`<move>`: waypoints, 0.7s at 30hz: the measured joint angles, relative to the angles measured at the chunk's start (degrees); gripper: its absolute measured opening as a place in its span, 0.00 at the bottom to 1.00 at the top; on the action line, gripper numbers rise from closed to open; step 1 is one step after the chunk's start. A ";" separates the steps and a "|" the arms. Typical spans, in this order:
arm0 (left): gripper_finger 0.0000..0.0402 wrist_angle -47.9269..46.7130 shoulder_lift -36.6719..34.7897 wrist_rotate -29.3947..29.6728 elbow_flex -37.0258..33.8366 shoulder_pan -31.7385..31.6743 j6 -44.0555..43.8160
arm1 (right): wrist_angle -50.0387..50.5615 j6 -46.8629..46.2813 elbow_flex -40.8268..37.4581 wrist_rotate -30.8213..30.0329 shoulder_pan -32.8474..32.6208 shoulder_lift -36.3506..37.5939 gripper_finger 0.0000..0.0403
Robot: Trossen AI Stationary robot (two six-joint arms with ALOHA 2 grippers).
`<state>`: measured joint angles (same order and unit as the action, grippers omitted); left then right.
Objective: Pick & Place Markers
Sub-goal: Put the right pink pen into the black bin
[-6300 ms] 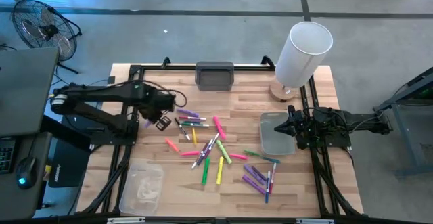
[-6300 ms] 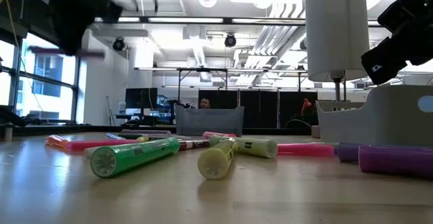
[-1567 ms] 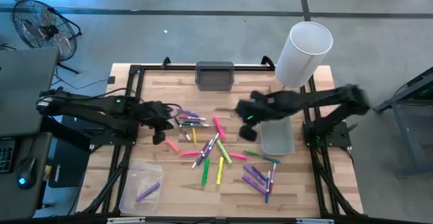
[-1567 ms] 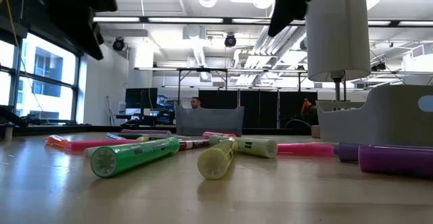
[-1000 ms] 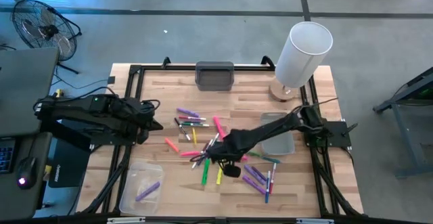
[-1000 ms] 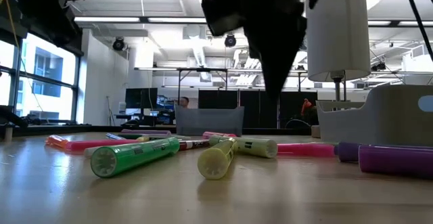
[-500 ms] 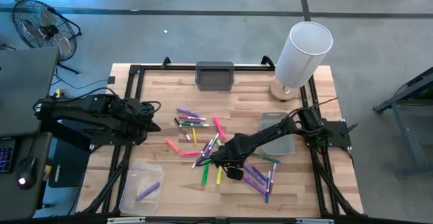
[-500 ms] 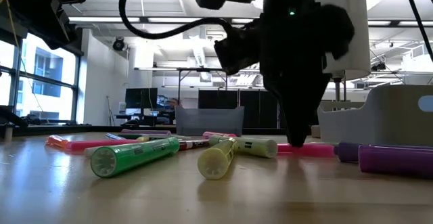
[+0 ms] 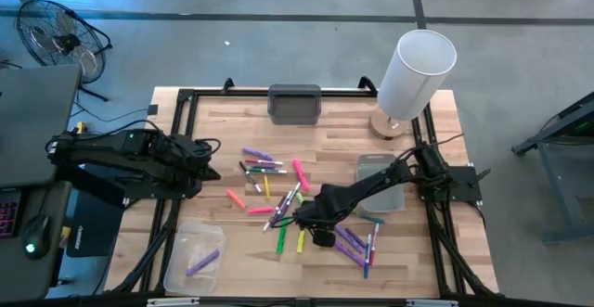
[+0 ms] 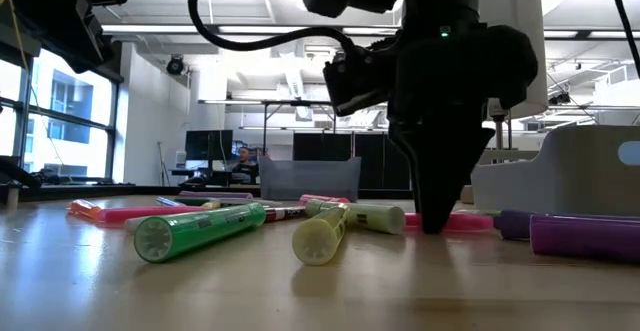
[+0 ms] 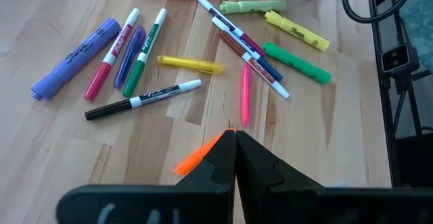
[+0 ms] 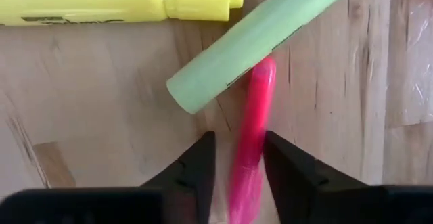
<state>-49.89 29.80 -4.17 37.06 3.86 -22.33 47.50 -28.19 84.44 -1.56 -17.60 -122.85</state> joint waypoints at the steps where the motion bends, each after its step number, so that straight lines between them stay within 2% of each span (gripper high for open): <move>1: 0.00 0.00 0.00 0.06 0.00 0.00 0.02 | -0.32 -0.02 -0.08 0.02 0.14 -0.02 0.20; 5: 0.00 0.02 0.01 0.20 0.00 0.00 0.88 | 0.13 -1.16 0.46 1.24 1.17 -0.11 0.07; 10: 0.00 0.02 0.04 0.24 0.00 -0.02 1.07 | 0.19 -1.66 0.78 3.42 3.38 2.29 0.07; 15: 0.00 0.04 0.04 2.75 0.02 -0.09 1.25 | -1.06 -1.33 0.94 -2.26 6.70 9.89 0.07; 21: 0.00 0.03 0.04 5.45 0.02 -0.11 -0.44 | -2.91 1.98 0.81 -5.36 13.09 18.40 0.07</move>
<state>-49.86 29.85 1.28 37.08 3.75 -22.77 44.59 -26.20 85.25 -6.92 -4.51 -104.45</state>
